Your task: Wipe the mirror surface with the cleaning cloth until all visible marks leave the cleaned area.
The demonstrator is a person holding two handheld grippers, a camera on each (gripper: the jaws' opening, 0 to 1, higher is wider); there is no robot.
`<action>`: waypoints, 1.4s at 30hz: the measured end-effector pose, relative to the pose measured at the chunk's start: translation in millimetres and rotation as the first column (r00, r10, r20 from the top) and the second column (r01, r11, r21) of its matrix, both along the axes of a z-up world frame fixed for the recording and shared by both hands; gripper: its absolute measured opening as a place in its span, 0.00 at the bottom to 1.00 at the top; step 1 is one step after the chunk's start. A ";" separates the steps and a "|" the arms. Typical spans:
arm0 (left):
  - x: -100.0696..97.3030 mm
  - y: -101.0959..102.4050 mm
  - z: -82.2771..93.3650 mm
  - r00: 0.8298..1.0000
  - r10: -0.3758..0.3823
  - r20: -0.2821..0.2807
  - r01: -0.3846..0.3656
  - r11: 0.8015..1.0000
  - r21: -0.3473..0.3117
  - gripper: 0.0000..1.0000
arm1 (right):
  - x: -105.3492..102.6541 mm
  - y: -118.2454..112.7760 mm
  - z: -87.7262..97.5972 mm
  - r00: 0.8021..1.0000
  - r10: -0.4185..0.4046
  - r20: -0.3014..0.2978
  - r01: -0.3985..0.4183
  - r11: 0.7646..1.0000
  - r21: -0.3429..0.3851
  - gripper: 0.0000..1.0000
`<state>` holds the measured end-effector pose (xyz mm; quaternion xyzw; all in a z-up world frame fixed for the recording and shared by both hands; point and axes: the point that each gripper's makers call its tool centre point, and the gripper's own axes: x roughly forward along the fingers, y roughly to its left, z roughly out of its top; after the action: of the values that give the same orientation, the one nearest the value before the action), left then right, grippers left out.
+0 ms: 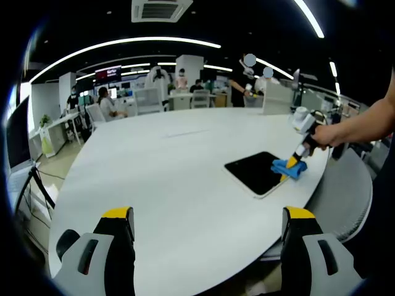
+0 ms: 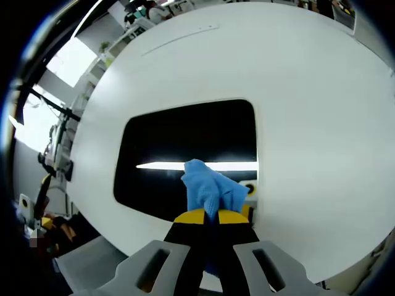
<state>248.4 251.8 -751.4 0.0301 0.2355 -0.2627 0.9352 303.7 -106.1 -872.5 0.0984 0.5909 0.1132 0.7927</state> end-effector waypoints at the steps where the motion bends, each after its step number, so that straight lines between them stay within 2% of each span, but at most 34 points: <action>1: -0.1 0.5 0.2 1.000 0.000 0.001 0.000 1.000 -0.001 1.00 | 0.3 3.5 0.0 1.000 0.005 0.000 -0.005 1.000 -0.003 0.00; 17: -4.1 12.8 1.0 1.000 0.023 0.003 -0.023 1.000 -0.013 1.00 | 7.8 42.1 0.7 0.999 0.050 -0.001 -0.050 0.999 0.002 0.00; 42: -6.9 26.0 6.6 0.999 0.032 0.019 -0.032 0.999 -0.023 1.00 | 9.2 87.6 1.7 0.997 0.072 0.003 -0.072 0.997 0.024 0.00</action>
<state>241.5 277.8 -744.8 0.0180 0.2239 -0.2501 0.9418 312.9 -18.4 -870.8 0.0863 0.5918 0.1488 0.7875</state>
